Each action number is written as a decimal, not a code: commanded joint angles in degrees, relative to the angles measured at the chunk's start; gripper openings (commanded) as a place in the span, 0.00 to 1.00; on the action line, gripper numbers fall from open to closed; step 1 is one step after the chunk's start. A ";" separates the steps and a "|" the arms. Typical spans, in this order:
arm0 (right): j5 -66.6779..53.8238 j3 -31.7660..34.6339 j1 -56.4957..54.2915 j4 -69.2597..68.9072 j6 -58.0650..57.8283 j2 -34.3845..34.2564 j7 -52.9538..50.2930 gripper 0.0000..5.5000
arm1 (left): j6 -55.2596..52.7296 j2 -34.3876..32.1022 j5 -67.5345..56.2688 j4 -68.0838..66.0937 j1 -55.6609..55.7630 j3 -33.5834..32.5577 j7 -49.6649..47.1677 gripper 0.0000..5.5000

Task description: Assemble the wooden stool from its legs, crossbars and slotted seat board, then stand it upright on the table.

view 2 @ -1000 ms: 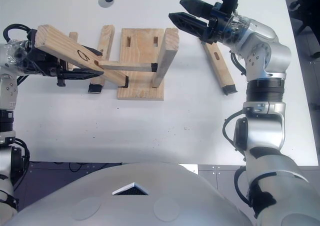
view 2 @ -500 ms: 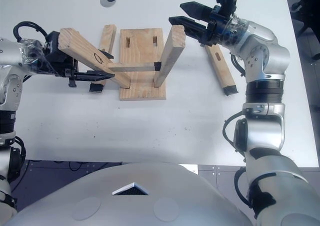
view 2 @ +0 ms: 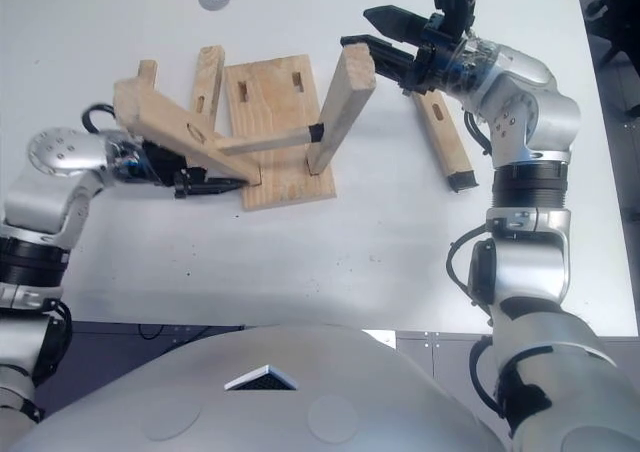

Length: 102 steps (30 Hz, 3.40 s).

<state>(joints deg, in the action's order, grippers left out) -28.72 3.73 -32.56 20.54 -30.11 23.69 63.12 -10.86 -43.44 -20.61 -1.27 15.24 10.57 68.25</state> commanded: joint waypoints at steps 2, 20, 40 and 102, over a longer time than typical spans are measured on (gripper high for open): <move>1.50 0.02 1.91 -3.12 -1.03 7.65 2.91 0.71 | -0.17 -6.09 0.89 3.46 -4.77 -1.43 4.80 0.67; -6.87 -10.69 21.23 -35.13 -13.34 9.83 4.51 0.71 | -0.52 4.87 4.08 -6.14 2.07 -5.09 -8.78 0.73; 5.88 -8.72 14.72 -13.88 4.70 13.52 2.16 0.71 | 2.00 16.62 9.30 -9.31 8.88 1.20 -15.09 0.73; 3.95 -6.70 19.48 -27.02 -16.34 6.63 -17.68 0.71 | 0.90 16.64 6.94 -24.25 -11.19 -24.43 -42.15 0.60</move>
<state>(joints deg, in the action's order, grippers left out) -24.77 -2.70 -12.06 -6.57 -46.82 30.01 45.41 -8.82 -27.12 -14.30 -23.73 4.23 -13.83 26.86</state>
